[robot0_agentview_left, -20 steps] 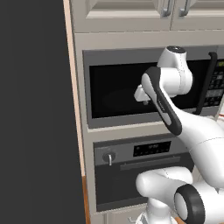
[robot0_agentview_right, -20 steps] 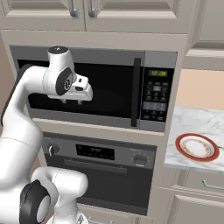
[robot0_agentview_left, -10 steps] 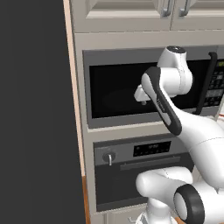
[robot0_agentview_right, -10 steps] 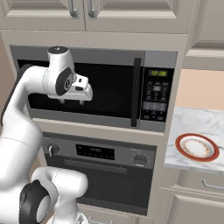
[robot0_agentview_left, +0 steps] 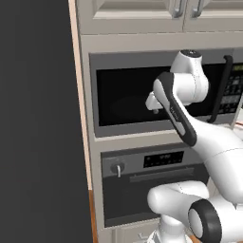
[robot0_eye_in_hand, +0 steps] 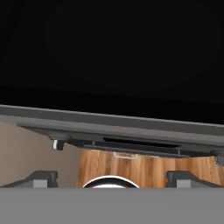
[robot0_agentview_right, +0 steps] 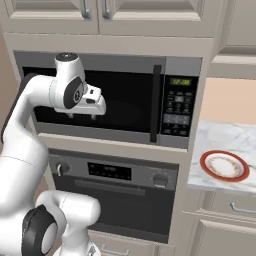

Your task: Take the baked cake out of the oven and place it on the plate for cooling. Then close the oven door.

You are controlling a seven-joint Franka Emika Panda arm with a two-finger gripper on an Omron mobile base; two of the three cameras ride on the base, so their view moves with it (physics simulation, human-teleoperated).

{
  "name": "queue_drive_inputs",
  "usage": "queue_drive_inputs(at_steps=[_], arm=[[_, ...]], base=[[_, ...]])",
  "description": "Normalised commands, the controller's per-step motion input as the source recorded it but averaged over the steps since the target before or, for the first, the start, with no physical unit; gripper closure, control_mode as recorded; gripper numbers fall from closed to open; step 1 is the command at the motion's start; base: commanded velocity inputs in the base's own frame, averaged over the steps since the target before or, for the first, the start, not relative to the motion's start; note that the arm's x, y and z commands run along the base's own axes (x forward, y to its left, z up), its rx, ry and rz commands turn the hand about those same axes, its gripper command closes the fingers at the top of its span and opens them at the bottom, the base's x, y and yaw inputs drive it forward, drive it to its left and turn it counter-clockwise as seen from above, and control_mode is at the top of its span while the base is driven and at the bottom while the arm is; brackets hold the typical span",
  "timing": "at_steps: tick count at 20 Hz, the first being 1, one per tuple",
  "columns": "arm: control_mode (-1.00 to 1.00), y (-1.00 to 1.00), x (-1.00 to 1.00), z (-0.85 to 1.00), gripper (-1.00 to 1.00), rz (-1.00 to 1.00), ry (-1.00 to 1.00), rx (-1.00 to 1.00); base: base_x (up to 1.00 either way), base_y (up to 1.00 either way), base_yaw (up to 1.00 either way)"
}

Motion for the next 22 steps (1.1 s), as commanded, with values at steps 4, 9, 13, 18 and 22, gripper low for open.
queue_drive_inputs(at_steps=[4, 9, 13, 18, 22], arm=[[1.00, 0.00, 0.00, 0.00, -1.00, 0.00, 0.00, 0.00], [1.00, 0.00, 0.00, 0.00, -1.00, 0.00, 0.00, 0.00], [1.00, 0.00, 0.00, 0.00, -1.00, 0.00, 0.00, 0.00], [1.00, 0.00, 0.00, 0.00, -1.00, 0.00, 0.00, 0.00], [1.00, 0.00, 0.00, 0.00, -1.00, 0.00, 0.00, 0.00]], base=[[-0.47, 0.00, 0.00], [-0.50, 0.00, 0.00], [-0.35, 0.00, 0.00], [-0.14, 0.00, 0.00], [-0.01, 0.00, 0.00]])
